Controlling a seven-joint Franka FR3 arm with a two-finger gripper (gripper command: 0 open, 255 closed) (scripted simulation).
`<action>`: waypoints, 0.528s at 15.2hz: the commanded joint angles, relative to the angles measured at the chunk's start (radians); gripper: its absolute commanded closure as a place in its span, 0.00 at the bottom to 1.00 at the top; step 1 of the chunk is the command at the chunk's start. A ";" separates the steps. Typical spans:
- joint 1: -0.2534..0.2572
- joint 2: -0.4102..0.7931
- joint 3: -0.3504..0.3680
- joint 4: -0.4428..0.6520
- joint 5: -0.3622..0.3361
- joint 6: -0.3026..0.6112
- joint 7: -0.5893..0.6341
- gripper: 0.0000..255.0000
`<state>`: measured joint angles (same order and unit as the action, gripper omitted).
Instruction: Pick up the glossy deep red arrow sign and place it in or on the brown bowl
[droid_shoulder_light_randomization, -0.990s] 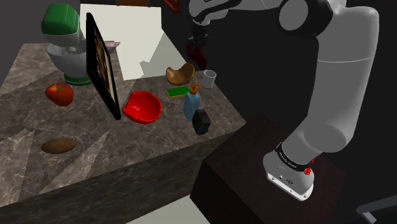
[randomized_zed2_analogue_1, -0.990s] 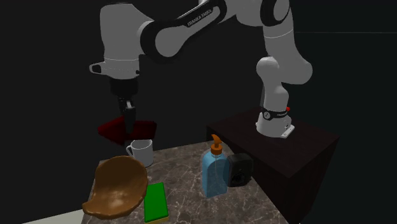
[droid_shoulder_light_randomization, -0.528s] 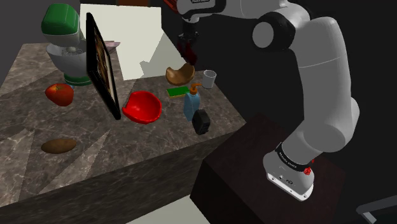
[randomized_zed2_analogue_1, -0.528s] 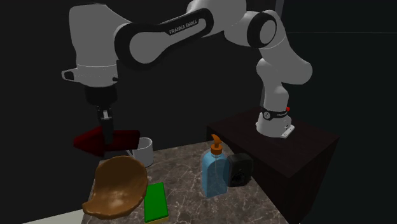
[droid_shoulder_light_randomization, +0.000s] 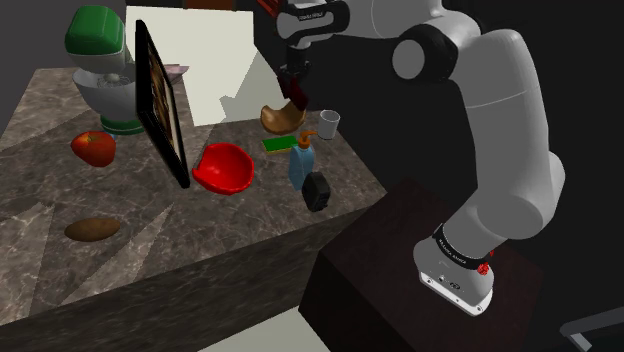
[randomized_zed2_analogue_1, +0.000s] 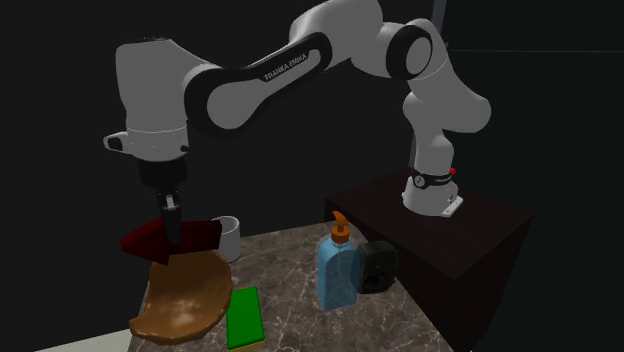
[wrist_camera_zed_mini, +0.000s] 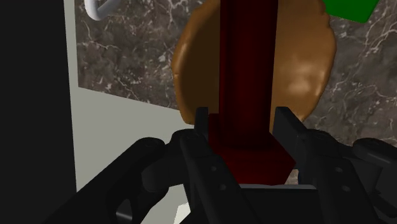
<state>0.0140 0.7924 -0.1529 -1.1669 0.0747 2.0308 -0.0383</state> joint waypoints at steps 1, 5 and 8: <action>0.001 0.008 0.001 -0.013 0.001 0.022 0.001 1.00; 0.001 0.028 0.003 -0.033 0.003 0.062 0.001 1.00; 0.001 0.037 0.004 -0.038 0.004 0.076 0.001 1.00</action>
<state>0.0150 0.8267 -0.1496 -1.2074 0.0784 2.1054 -0.0379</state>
